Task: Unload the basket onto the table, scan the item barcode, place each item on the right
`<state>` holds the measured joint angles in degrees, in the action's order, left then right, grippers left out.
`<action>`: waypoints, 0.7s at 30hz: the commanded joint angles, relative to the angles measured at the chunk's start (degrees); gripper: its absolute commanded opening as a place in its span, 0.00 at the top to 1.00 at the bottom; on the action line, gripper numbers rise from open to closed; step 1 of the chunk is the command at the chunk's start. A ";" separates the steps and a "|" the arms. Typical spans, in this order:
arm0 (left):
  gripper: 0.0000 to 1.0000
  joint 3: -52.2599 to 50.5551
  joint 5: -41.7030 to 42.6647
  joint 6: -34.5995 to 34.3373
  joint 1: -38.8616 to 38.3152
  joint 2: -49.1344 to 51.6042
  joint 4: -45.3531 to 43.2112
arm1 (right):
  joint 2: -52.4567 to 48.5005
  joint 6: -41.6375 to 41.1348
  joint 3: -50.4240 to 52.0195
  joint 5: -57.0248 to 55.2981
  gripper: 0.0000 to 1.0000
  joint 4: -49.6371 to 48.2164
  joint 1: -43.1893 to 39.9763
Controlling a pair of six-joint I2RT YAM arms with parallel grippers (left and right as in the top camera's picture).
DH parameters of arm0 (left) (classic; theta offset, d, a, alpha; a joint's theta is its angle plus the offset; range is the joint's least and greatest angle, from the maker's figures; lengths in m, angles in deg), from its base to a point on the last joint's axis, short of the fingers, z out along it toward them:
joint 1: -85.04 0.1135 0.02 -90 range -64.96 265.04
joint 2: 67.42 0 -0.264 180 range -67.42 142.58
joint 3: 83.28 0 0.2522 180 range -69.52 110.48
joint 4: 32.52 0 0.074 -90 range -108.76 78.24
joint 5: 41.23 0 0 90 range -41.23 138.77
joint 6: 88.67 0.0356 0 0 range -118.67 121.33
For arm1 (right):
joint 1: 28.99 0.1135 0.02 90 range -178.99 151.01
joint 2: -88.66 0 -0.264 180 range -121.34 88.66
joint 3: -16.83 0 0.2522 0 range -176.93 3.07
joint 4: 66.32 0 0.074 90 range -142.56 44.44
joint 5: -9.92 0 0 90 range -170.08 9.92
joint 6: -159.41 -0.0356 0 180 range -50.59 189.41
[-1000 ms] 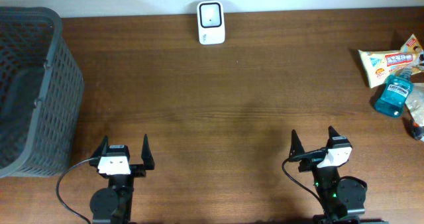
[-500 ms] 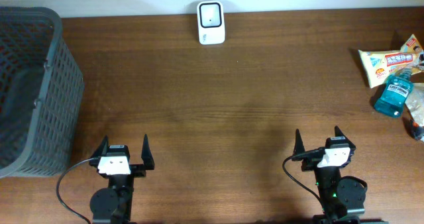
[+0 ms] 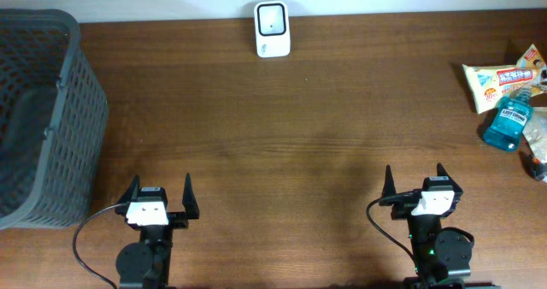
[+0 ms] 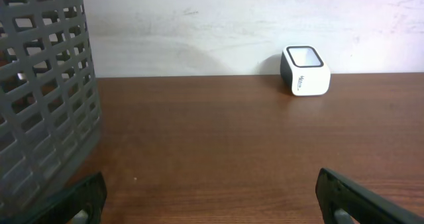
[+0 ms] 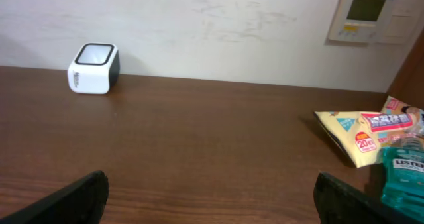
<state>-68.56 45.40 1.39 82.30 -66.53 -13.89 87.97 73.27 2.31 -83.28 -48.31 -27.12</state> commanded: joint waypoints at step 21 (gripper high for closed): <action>0.01 -0.37 0.59 0.70 0.28 -0.59 -0.13 | 0.50 0.22 0.44 -0.09 0.02 0.26 0.26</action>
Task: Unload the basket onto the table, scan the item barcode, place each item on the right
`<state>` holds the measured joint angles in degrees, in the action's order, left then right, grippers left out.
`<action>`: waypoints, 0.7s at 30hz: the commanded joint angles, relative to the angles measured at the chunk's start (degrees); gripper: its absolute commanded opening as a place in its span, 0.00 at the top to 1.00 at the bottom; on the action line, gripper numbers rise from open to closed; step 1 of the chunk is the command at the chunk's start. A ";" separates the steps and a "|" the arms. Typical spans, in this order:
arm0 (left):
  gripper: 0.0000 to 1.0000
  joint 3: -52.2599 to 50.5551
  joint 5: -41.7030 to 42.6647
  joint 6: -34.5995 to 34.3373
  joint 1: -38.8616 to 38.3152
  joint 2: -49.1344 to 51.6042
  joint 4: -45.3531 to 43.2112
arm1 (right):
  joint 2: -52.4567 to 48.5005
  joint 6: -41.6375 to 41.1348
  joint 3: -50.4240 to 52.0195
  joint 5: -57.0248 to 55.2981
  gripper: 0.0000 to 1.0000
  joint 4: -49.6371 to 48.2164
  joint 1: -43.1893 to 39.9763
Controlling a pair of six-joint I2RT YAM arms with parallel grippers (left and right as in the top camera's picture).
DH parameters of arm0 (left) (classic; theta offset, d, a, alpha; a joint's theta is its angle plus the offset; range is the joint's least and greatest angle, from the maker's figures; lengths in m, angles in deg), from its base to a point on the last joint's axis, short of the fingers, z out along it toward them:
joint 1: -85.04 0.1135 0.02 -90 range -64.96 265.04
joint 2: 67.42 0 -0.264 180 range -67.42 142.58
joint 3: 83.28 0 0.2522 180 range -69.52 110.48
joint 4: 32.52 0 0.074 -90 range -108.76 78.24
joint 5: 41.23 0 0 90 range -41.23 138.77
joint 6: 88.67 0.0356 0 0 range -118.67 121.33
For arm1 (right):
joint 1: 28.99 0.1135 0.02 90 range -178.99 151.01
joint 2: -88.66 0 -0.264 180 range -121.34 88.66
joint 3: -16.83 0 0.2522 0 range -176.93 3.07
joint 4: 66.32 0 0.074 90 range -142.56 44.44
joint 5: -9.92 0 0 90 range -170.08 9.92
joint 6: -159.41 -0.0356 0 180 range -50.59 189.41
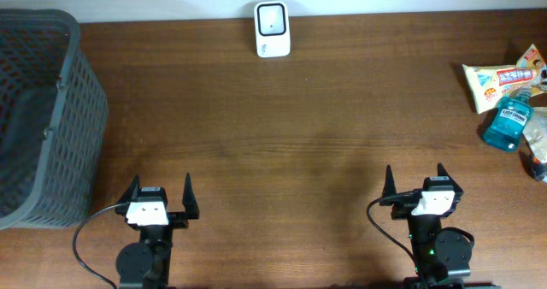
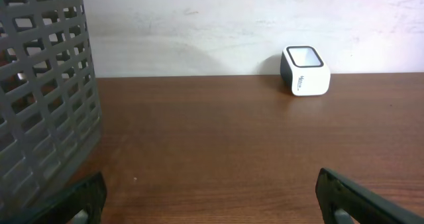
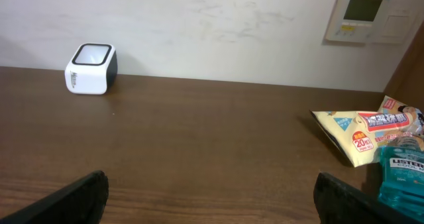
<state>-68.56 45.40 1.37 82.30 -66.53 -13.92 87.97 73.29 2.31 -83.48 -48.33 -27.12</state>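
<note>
A white barcode scanner (image 1: pixel 273 28) stands at the table's far edge against the wall; the left wrist view shows the scanner (image 2: pixel 305 71) ahead to the right, and the right wrist view shows the scanner (image 3: pixel 91 69) ahead to the left. At the far right lie the items: a yellow snack packet (image 1: pixel 502 81) and a blue mouthwash bottle (image 1: pixel 508 122), the packet (image 3: pixel 361 132) and bottle (image 3: pixel 401 176) also in the right wrist view. My left gripper (image 1: pixel 160 196) and right gripper (image 1: pixel 414 182) stand open near the front edge, both holding nothing.
A tall dark grey mesh basket (image 1: pixel 38 109) fills the left end of the table and looms as the basket (image 2: pixel 40 91) at the left of the left wrist view. More items sit partly cut off at the right edge (image 1: pixel 537 148). A wall thermostat (image 3: pixel 363 15) hangs behind.
The right wrist view has shifted slightly: the scanner and the packet sit a little further left in it. Nothing else has changed.
</note>
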 commanded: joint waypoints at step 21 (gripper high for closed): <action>0.01 -0.37 0.59 0.72 0.28 -0.59 -0.11 | 0.50 -1.31 0.44 0.15 0.02 0.26 0.26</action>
